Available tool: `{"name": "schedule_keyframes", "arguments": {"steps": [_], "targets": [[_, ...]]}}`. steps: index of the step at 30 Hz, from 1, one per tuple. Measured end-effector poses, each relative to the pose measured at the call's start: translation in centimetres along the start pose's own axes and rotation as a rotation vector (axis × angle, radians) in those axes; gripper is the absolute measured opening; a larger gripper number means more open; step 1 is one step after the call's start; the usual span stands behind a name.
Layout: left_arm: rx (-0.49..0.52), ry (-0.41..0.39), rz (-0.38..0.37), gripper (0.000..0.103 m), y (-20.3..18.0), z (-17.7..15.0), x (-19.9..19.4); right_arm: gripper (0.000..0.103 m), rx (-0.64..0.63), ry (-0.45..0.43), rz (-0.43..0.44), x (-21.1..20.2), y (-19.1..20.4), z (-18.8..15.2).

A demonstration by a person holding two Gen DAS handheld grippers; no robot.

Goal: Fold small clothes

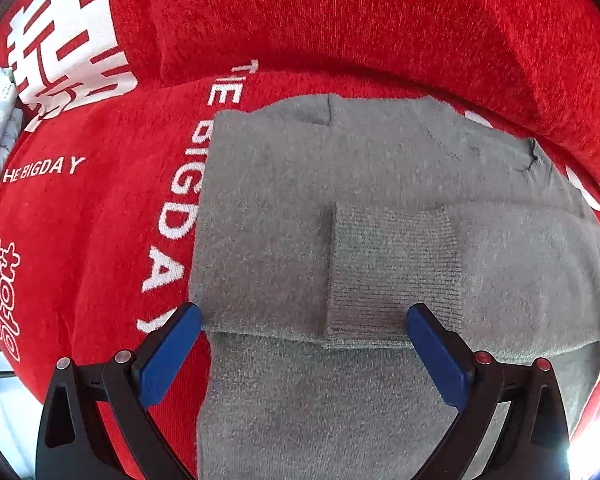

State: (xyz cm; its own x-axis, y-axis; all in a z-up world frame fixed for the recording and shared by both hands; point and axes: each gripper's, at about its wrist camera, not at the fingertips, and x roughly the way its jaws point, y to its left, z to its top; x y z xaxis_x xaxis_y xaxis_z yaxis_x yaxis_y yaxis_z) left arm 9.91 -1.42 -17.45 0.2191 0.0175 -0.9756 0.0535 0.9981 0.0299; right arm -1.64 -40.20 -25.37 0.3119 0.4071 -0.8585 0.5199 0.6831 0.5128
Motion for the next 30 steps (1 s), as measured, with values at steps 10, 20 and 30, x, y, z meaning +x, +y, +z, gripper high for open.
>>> {"name": "schedule_keyframes", "arguments": {"steps": [10,20,30], "targets": [[0.0,0.006,0.066,0.103,-0.6,0.5,1.2,0.062,-0.014,-0.11,0.002,-2.4,-1.0,5.8],[0.02,-0.011,0.087,0.103,-1.1,0.3,1.3,0.008,-0.252,-0.1,-0.244,0.4,2.3,8.7],[0.043,-0.024,0.11,0.103,-0.3,0.8,0.3,0.018,0.02,-0.066,-0.012,-3.8,-1.2,4.2]]}}
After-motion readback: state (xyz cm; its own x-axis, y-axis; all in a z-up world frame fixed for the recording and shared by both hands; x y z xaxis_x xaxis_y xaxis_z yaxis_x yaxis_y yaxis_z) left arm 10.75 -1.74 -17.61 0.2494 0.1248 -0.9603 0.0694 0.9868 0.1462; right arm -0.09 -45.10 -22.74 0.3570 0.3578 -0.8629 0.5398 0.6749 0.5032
